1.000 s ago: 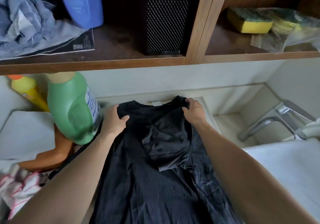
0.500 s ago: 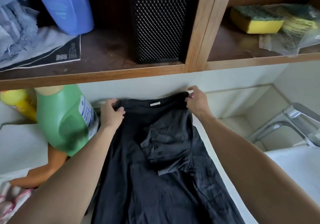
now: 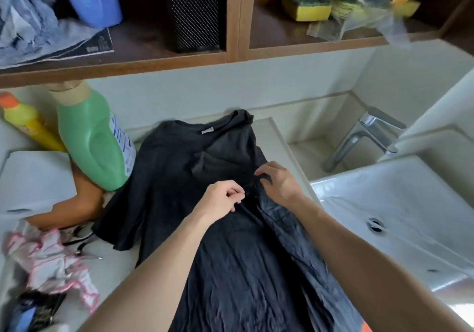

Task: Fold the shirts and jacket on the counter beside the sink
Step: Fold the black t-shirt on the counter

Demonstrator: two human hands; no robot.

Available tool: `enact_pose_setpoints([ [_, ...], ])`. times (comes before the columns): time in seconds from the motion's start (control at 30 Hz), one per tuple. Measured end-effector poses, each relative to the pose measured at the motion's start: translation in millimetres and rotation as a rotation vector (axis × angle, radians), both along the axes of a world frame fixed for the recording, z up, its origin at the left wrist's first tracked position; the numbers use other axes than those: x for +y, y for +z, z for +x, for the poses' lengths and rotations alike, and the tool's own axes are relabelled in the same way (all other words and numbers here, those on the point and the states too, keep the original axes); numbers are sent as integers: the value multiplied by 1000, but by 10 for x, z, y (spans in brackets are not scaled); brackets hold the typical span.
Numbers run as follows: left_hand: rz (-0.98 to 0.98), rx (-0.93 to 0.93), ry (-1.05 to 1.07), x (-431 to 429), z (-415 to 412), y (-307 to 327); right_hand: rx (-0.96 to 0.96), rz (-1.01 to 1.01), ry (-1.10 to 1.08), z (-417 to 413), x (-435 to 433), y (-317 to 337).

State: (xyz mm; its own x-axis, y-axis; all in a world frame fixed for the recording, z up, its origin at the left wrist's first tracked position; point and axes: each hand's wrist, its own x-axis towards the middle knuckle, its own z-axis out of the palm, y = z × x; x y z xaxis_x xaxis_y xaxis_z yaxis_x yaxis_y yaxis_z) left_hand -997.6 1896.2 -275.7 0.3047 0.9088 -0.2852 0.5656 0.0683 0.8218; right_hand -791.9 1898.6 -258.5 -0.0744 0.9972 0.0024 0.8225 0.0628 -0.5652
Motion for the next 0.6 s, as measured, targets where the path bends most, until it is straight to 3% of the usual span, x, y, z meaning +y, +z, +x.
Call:
enact_pose_setpoints([
  [0.27, -636, -183, 14, -764, 573, 30, 11, -149, -111, 347, -1082, 67],
  [0.43, -628, -286, 83, -1206, 928, -31, 26, -150, -191, 506, -1807, -25],
  [0.6, -684, -522, 258, -1463, 978, -116, -40, -180, -270, 590, -2393, -174],
])
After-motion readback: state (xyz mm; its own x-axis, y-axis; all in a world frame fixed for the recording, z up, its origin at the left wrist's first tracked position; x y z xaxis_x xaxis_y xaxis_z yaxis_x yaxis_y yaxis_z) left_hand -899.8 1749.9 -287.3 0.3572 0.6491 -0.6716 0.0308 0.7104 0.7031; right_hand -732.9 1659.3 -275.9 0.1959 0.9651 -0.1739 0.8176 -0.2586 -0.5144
